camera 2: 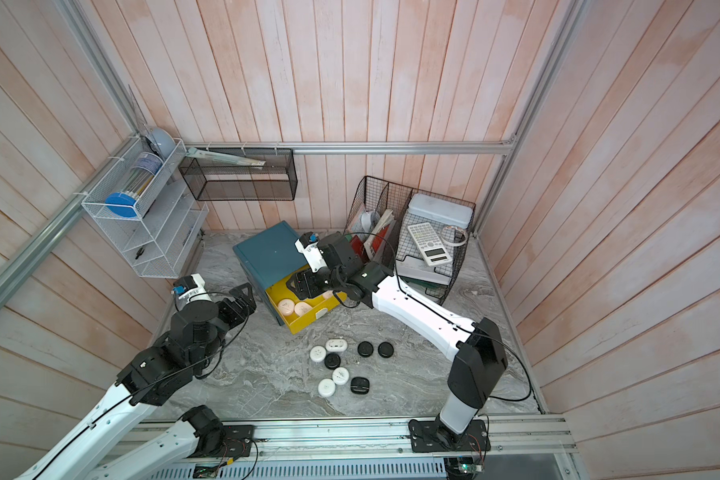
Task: Put the bluetooth earphones in the drawer according to color
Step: Place the bluetooth earphone in the drawer, then close the drawer of the storage box.
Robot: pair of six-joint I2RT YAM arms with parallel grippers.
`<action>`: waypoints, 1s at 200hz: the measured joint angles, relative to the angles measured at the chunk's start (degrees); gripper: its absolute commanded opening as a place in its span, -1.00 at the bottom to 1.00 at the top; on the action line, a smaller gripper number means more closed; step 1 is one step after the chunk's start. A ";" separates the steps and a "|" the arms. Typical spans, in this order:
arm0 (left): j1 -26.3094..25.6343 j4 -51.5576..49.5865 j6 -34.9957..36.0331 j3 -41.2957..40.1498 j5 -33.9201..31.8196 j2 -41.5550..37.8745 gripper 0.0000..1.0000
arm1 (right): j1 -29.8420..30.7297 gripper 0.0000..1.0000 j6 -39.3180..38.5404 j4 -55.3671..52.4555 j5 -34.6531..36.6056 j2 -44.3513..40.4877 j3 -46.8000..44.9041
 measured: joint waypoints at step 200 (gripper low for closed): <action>23.28 7.67 7.69 9.92 24.02 29.05 1.00 | -3.04 -0.19 5.97 10.29 2.03 -20.00 -30.93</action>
